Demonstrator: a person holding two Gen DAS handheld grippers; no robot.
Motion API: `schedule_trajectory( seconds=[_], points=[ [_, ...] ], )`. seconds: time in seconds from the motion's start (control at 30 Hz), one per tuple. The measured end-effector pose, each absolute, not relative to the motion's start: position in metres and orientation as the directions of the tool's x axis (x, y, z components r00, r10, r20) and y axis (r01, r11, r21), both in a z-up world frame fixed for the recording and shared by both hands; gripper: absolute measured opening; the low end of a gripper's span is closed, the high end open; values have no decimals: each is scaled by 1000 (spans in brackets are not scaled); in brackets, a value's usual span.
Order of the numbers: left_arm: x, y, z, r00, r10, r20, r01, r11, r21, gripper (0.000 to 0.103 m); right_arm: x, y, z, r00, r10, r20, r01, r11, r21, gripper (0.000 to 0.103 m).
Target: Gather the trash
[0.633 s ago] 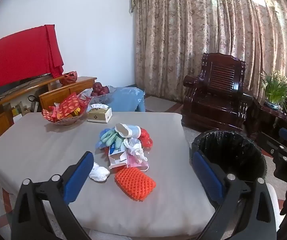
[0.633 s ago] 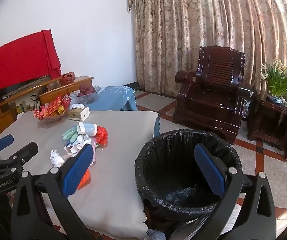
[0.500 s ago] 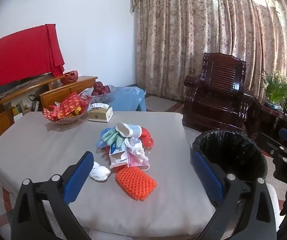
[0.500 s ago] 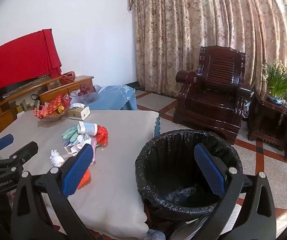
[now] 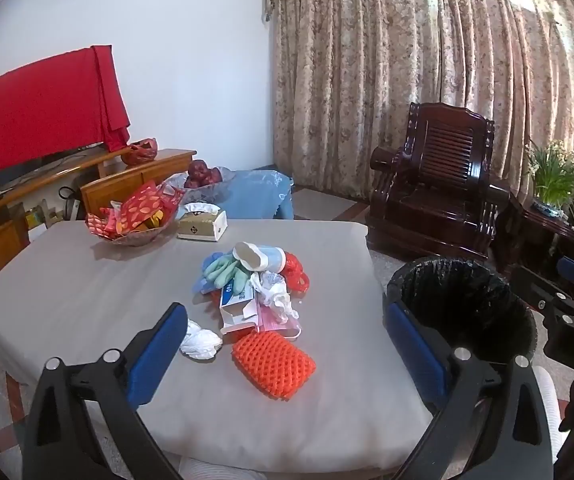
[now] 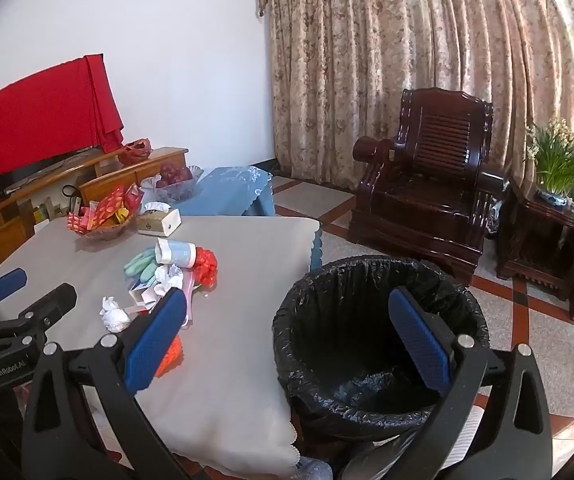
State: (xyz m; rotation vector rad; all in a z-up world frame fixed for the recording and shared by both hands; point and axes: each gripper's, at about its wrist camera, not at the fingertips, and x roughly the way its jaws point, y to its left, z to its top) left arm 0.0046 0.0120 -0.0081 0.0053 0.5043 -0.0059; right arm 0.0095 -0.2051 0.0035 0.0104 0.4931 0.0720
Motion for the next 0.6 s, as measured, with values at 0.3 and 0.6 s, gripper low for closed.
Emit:
schedule_trajectory(
  seconds=[0.3,0.6],
  points=[
    [5,11,-8,874,-2,-486,5,1000,5,97,9,-203,2,878,70,-474,-66,997,25,98],
    [5,10,-6,873,-2,-488,5,1000,6,97,8,-203,3,876,71,-477,-67,997,25,98]
  ],
)
